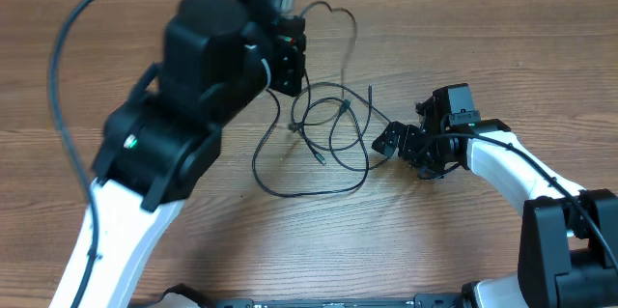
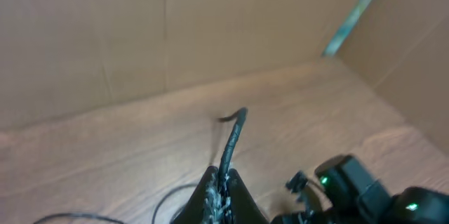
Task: Untangle cables
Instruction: 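Lift the left gripper high and swing it far left, pulling one cable out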
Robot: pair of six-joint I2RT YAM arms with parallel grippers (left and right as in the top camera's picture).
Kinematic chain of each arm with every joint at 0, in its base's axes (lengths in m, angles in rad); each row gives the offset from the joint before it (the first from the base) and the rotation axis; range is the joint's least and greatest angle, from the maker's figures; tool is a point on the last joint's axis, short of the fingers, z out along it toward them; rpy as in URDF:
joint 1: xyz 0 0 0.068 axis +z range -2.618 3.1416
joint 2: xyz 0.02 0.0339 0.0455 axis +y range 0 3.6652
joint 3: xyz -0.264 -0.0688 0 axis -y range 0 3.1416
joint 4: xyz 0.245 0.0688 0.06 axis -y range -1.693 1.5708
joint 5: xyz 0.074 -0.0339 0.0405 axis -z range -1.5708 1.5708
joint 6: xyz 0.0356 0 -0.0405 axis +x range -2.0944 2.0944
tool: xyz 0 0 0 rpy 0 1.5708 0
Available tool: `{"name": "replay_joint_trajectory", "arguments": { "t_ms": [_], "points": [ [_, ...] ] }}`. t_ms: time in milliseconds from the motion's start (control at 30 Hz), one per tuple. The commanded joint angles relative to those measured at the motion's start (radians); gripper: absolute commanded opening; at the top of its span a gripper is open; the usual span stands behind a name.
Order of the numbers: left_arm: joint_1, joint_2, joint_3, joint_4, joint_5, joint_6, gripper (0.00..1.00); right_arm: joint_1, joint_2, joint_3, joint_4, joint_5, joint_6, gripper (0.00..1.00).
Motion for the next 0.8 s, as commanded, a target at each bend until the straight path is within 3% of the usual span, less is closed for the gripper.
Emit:
{"name": "replay_joint_trajectory", "arguments": {
  "t_ms": [0, 267, 533, 767],
  "points": [
    [-0.006, -0.023, 0.019, -0.011, -0.120, -0.014, 0.04, -0.003, 0.002, 0.029, 0.006, -0.005, 0.001, 1.00],
    [-0.005, 0.032, 0.017, -0.149, -0.500, -0.092, 0.04, -0.003, 0.002, 0.029, 0.006, -0.005, 0.001, 1.00],
    [0.070, 0.099, 0.017, 0.129, -0.626, -0.105, 0.04, -0.003, 0.002, 0.029, 0.006, -0.005, 0.001, 1.00],
    [0.282, 0.137, 0.017, 0.299, -0.664, -0.165, 0.04, -0.003, 0.002, 0.029, 0.006, -0.005, 0.001, 1.00]
  ]
}}
